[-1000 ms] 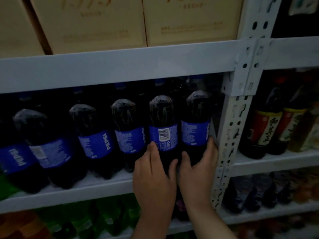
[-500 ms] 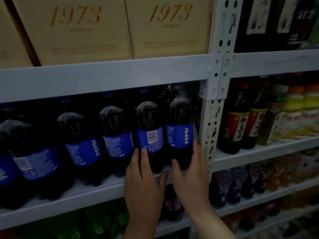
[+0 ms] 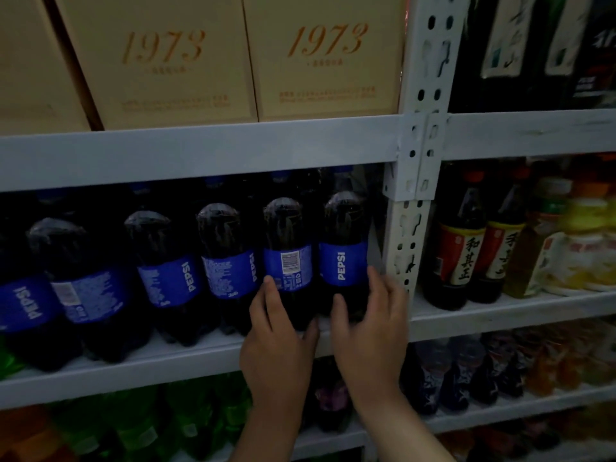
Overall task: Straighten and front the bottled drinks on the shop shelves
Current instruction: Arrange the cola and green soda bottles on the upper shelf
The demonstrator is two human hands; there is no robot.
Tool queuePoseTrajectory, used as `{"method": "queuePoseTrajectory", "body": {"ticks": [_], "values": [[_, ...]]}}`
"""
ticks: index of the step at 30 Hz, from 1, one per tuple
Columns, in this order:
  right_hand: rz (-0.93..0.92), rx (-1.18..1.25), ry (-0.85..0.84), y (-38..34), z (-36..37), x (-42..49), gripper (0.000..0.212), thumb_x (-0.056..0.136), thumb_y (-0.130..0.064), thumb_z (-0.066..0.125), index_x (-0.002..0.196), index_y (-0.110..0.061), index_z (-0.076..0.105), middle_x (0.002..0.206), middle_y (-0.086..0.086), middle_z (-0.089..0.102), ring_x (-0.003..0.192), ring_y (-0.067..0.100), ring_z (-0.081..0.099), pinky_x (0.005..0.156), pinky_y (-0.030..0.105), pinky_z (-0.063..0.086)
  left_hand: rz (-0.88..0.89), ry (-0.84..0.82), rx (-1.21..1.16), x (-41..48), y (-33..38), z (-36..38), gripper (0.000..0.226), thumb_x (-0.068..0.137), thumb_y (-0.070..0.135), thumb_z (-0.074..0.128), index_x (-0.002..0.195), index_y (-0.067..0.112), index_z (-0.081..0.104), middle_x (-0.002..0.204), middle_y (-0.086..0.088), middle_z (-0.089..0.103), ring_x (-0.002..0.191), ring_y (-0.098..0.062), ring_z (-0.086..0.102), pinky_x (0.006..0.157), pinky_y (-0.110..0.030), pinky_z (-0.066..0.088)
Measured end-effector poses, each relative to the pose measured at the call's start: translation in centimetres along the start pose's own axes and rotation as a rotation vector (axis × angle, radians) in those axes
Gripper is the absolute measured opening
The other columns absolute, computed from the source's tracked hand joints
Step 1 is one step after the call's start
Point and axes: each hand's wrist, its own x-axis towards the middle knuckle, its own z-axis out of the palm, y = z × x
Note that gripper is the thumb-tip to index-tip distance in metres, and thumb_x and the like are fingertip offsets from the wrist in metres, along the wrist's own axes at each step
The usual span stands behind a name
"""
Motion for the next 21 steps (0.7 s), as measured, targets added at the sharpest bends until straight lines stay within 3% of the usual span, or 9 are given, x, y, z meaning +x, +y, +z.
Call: {"method": "queuePoseTrajectory", "body": {"ticks": [3,6,9,13,16,18,21], "values": [[-0.108,0.183,0.051,0.1,-2.3,3.0,0.045,0.087,-0.021,0.056,0.129,-0.007,0.052,0.126,0.006,0.050,0.106,0.011,0.053,0.090,0.022,0.046,0.020,-0.016,0.025,0.1,-0.3,-0.1,0.110,0.056,0.042,0.084,0.145,0.007,0.030,0.128,-0.017,0.052,0.066,-0.032,0.065,0.047,-0.032,0.050],[-0.122,0.252,-0.138,-1.4,-4.3,7.3,0.055,0.089,-0.023,0.054,0.141,-0.014,0.040,0.137,0.002,0.044,0.101,0.011,0.056,0.086,0.036,0.050,0.041,-0.032,0.043,0.2,-0.6,-0.2,0.110,0.054,0.039,0.084,0.145,0.008,0.031,0.134,-0.017,0.049,0.064,-0.031,0.064,0.047,-0.031,0.048],[-0.250,0.055,-0.332,-3.0,-5.1,10.9,0.062,0.090,-0.037,0.048,0.146,-0.022,0.026,0.142,-0.002,0.040,0.103,0.011,0.054,0.086,0.031,0.042,0.055,-0.050,0.055,0.3,-0.7,-0.3,0.110,0.058,0.041,0.080,0.148,0.011,0.024,0.138,-0.015,0.043,0.064,-0.030,0.063,0.046,-0.031,0.048],[-0.171,-0.016,-0.547,-4.5,-4.3,14.3,0.030,0.084,-0.043,0.053,0.106,-0.027,0.044,0.102,-0.005,0.052,0.089,0.018,0.054,0.065,0.030,0.043,0.067,-0.034,0.042,0.4,-0.8,-0.5,0.115,0.057,0.042,0.082,0.149,0.010,0.022,0.139,-0.016,0.042,0.063,-0.029,0.064,0.045,-0.030,0.048],[-0.019,0.037,-0.729,-4.7,-3.5,15.8,0.036,0.080,-0.044,0.064,0.104,-0.027,0.043,0.101,-0.005,0.058,0.082,0.017,0.060,0.061,0.027,0.046,0.166,0.010,0.000,0.4,-0.9,-1.2,0.107,0.065,0.044,0.077,0.150,0.013,0.020,0.151,-0.011,0.033,0.070,-0.025,0.064,0.047,-0.024,0.044],[-0.022,0.023,-0.699,-4.7,-3.4,15.9,0.041,0.077,-0.045,0.070,0.104,-0.028,0.045,0.100,-0.009,0.055,0.082,0.013,0.053,0.061,0.025,0.041,0.224,0.061,-0.088,0.8,-0.5,-1.9,0.094,0.073,0.050,0.067,0.149,0.016,0.023,0.154,-0.004,0.028,0.080,-0.019,0.063,0.053,-0.020,0.042],[-0.075,-0.082,-0.549,-5.2,-3.1,15.2,0.047,0.071,-0.054,0.072,0.099,-0.028,0.045,0.094,-0.007,0.053,0.075,0.011,0.044,0.052,0.023,0.031,0.163,0.117,-0.112,2.6,1.0,-2.8,0.088,0.078,0.062,0.060,0.146,0.016,0.027,0.146,-0.003,0.034,0.103,-0.016,0.055,0.056,-0.023,0.046]]}}
